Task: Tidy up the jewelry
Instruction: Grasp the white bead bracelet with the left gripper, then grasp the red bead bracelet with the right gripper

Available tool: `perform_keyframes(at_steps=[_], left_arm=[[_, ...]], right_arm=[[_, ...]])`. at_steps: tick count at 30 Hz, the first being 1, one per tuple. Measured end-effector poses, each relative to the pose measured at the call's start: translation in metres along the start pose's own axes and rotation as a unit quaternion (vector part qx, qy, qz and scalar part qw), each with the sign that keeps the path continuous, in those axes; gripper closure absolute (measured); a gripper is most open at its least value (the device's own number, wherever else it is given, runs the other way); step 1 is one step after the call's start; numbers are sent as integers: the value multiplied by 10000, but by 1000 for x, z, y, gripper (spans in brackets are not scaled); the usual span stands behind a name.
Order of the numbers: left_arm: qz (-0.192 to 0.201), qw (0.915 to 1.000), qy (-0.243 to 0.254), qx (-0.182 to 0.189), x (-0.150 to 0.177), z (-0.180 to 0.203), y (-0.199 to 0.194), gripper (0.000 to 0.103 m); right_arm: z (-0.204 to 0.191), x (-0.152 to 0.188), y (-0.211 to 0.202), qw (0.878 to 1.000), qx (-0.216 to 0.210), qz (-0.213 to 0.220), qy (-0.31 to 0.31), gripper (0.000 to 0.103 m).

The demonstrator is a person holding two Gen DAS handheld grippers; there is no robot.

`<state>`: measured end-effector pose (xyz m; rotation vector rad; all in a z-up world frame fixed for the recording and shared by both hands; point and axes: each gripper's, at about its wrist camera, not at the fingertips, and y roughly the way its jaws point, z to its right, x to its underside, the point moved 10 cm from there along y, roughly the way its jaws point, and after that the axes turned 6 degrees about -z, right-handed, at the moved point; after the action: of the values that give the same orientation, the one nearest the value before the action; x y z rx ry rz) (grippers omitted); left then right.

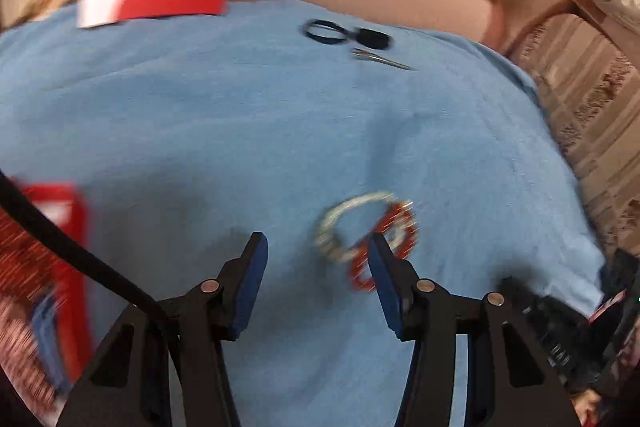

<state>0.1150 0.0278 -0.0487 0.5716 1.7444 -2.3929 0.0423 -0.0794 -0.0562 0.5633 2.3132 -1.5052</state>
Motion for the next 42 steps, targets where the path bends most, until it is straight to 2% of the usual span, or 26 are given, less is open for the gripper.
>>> perform_keyframes(at_steps=[2, 3, 4, 5, 6, 7, 10, 15, 16, 17, 18, 19, 20, 24, 26, 28, 31, 35, 36, 37, 38, 39, 42], left_arm=[[-94, 9998, 141, 126, -6, 10, 12, 55], [-170, 9995, 211, 176, -7, 15, 19, 62], [-240, 9993, 261, 94, -7, 18, 26, 74], [-231, 9994, 259, -86, -8, 17, 29, 81], [-202, 9994, 177, -227, -8, 13, 28, 94], [-216, 9998, -26, -35, -8, 11, 25, 98], [-158, 9977, -556, 350, 0, -1, 4, 98], [-254, 9971, -694, 204, 48, -21, -24, 98], [-291, 9966, -748, 194, 60, -26, -28, 98], [-322, 9962, -788, 174, 70, -31, -31, 98], [-347, 9960, -811, 133, 79, -35, -32, 98], [-325, 9961, -805, 139, 85, -37, -35, 98], [-280, 9963, -799, 174, 87, -38, -36, 98], [-180, 9958, -874, 212, 83, -39, -35, 98], [-160, 9963, -819, 179, 79, -37, -34, 95], [-109, 9969, -748, 193, 75, -34, -32, 85], [-25, 9977, -650, 168, 71, -28, -30, 78], [124, 9984, -550, 33, 69, -23, -27, 75], [147, 9985, -528, -7, 69, -22, -27, 75], [163, 9985, -512, -76, 69, -23, -28, 88], [135, 9985, -497, -161, 70, -24, -28, 98], [100, 9984, -544, -88, 71, -24, -27, 98], [125, 9978, -641, -68, 76, -25, -39, 98]], right_arm=[[2, 0, 0, 9998, -162, -12, 140, 97], [2, -1, 2, 9995, -235, -20, 205, 97], [2, -2, 3, 9992, -304, -30, 272, 97], [3, -3, 4, 9988, -359, -40, 324, 97], [3, -3, 4, 9987, -383, -48, 345, 97], [3, -3, 4, 9986, -389, -45, 343, 97], [0, -3, 4, 9991, -324, -35, 286, 97], [0, -3, 3, 9996, -227, -7, 179, 95], [-1, -3, 3, 9996, -225, -1, 142, 92], [-3, -3, 2, 9997, -224, -5, 93, 85], [-8, -4, 1, 9997, -222, -40, -15, 75], [-13, -5, 0, 9996, -248, -55, -90, 69], [-22, -7, -2, 9993, -305, -56, -198, 64], [-57, -11, 11, 9968, -422, -254, -637, 64], [-76, -17, 25, 9952, -349, -325, -859, 64], [-87, -20, 36, 9939, -333, -398, -975, 64], [-95, -23, 55, 9928, -271, -583, -1015, 64], [-103, -27, 69, 9917, 15, -577, -1149, 62], [-106, -28, 73, 9908, 125, -584, -1218, 62], [-107, -28, 76, 9896, 233, -593, -1288, 63], [-110, -29, 79, 9879, 362, -584, -1391, 74], [-113, -29, 80, 9854, 502, -561, -1526, 91], [-117, -26, 73, 9847, 460, -615, -1566, 95]])
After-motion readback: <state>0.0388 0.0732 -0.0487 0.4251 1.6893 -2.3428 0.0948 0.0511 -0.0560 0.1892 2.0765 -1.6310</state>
